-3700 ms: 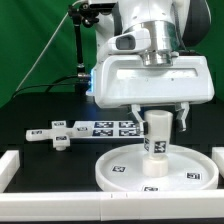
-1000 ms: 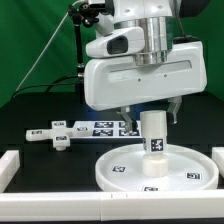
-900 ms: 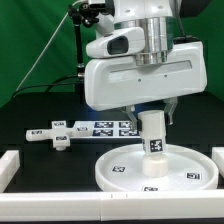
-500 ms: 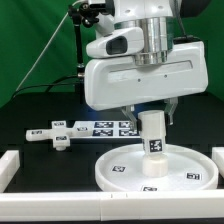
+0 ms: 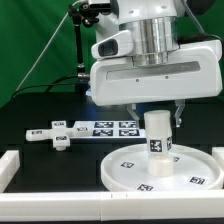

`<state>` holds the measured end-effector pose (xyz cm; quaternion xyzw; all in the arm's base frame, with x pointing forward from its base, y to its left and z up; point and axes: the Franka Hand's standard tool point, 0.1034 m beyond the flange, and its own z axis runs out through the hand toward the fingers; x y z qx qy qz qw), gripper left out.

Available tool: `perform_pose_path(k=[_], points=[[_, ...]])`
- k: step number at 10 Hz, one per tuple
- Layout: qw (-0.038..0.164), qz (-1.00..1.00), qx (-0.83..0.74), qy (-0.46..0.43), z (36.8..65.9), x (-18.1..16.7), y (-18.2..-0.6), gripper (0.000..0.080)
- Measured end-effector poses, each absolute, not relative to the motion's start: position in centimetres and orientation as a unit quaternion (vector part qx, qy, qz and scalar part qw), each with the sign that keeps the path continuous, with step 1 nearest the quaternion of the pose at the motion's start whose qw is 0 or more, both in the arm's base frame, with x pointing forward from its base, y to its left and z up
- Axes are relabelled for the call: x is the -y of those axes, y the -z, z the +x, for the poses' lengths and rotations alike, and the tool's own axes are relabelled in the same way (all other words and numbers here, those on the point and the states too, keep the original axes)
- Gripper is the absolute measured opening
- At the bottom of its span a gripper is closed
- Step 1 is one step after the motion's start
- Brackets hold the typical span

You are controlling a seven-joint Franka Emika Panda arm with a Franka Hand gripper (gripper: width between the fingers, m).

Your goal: Assemble round table

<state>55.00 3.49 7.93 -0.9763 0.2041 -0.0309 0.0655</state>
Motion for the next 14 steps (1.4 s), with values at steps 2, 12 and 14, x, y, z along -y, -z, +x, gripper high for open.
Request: perform_pose_path(k=[2,12,14], points=[[0.072,-0.959,-0.272,0.026,55.01,-3.60,-7.94,0.0407],[0.128,-0.738,-0.662,-0.030,55.08,-3.43,-7.93,0.0407],[0.128,-0.741,-0.658,-0.029,55.11,-3.58,-7.94,0.0432]])
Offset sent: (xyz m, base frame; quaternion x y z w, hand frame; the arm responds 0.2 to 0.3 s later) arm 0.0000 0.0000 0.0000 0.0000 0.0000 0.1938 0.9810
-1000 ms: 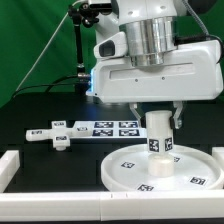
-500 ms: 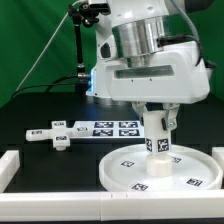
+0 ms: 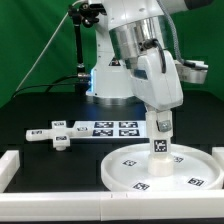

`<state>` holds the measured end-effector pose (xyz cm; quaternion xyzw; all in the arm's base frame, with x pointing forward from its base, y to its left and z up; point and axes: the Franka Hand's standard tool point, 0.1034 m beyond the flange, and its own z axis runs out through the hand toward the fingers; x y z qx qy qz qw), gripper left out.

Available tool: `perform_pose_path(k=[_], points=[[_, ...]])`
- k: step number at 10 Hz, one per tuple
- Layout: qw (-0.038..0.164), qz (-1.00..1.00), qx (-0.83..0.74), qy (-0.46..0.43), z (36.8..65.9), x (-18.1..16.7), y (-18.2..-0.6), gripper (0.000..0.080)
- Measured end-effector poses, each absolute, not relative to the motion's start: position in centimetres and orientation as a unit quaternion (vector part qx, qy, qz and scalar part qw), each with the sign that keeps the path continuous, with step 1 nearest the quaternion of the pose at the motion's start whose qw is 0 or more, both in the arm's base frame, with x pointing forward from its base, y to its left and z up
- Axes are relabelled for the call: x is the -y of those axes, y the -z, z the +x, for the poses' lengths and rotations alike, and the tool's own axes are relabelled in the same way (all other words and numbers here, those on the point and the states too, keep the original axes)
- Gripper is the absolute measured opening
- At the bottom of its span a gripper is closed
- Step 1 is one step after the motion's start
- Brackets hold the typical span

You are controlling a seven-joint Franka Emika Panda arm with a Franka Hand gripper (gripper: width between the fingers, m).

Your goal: Assemble round table

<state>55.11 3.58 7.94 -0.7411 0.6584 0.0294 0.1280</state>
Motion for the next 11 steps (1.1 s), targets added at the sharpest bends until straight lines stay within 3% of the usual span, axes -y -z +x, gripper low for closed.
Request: perform_pose_path(k=[1,2,3,8,11], points=[[0.128,-0.754,-0.643,-0.027,55.11,-3.63,-7.93,0.0432],[0.128,-0.775,-0.618,-0.022,55.24,-3.71,-7.96,0.0572],[0.130,-0.801,-0.584,-0.015,55.39,-3.58,-8.04,0.0628],[0.130,-0.902,-0.412,0.011,55.38,-3.54,-8.02,0.0649],[0.110,-0.966,-0.233,0.035,55.57,-3.63,-8.15,0.0649]])
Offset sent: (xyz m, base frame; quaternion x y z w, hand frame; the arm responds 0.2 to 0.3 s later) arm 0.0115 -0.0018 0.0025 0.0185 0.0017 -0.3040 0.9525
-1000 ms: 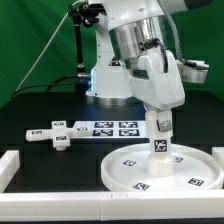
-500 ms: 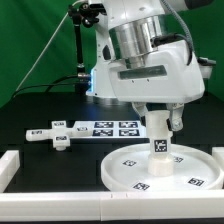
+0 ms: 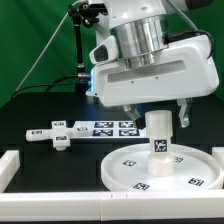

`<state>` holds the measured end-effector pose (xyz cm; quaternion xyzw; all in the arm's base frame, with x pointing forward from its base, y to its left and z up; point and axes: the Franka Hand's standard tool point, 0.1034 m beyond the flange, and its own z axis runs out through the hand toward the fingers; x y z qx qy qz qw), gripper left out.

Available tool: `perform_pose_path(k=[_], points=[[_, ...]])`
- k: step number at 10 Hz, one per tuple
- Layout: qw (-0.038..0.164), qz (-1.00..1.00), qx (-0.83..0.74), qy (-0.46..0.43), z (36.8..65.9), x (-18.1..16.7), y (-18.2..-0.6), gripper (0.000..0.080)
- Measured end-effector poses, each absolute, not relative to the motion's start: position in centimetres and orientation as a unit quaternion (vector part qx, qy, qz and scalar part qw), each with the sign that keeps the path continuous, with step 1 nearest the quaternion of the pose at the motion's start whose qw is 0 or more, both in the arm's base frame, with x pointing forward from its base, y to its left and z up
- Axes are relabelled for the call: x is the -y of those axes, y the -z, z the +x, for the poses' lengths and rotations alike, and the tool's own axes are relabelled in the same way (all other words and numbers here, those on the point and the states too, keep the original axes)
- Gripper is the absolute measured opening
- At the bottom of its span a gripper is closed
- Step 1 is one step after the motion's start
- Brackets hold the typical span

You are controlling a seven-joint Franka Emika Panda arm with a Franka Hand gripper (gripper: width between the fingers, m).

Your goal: Assemble round table

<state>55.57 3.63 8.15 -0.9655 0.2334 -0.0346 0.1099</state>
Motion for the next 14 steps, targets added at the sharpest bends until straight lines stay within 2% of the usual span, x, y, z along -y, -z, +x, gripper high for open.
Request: perform_pose_path(k=[1,6,11,14], points=[[0.102,-0.979,-0.173,0.041,55.70,-3.78,-8.26,0.0649],[0.092,-0.994,-0.009,0.057,55.68,-3.72,-8.24,0.0649],[0.054,-0.964,0.253,0.065,55.55,-4.17,-8.18,0.0649],[0.041,-0.932,0.354,0.067,55.50,-4.03,-8.15,0.0649]])
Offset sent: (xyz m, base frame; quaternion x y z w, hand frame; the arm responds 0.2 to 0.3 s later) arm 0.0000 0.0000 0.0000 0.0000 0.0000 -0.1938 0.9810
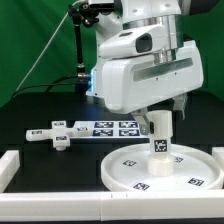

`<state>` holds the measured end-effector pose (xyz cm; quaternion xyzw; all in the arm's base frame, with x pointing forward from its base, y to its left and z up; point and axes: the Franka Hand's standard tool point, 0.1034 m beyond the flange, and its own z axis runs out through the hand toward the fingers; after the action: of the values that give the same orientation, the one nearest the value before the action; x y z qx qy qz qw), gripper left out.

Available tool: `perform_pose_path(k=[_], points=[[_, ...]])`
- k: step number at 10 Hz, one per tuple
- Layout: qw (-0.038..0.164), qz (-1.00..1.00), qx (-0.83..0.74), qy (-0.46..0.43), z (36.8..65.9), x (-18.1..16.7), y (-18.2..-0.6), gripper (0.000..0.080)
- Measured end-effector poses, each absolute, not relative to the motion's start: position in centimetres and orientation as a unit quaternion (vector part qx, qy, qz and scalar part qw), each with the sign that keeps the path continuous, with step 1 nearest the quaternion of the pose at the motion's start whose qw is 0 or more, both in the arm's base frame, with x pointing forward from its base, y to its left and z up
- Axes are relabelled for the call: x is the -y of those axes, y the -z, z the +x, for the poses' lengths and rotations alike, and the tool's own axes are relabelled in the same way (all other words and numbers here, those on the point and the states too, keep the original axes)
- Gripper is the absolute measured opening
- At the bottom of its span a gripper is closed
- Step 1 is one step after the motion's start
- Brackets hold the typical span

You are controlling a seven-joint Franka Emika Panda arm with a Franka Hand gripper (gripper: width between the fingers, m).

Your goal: Assemble round table

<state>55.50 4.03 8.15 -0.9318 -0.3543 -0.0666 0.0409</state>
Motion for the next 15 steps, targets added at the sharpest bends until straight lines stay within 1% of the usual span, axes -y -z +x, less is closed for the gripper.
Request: perform_pose_path(k=[2,3,6,9,11,12,13,15], points=[[0.030,-0.909,0.410,0.070,55.56,-3.95,-8.15,0.0649],[0.017,-0.886,0.458,0.075,55.54,-4.11,-8.06,0.0649],[-0.005,-0.814,0.576,0.069,55.86,-3.44,-7.98,0.0649],[-0.020,-0.746,0.662,0.059,55.70,-3.20,-7.76,0.0649],[-0.023,-0.733,0.678,0.057,55.67,-3.25,-7.71,0.0649],[-0.023,-0.733,0.677,0.056,55.66,-3.19,-7.69,0.0508],[-0.023,-0.734,0.677,0.056,55.66,-3.16,-7.68,0.0407],[-0.022,-0.736,0.675,0.056,55.65,-3.15,-7.66,0.0408]])
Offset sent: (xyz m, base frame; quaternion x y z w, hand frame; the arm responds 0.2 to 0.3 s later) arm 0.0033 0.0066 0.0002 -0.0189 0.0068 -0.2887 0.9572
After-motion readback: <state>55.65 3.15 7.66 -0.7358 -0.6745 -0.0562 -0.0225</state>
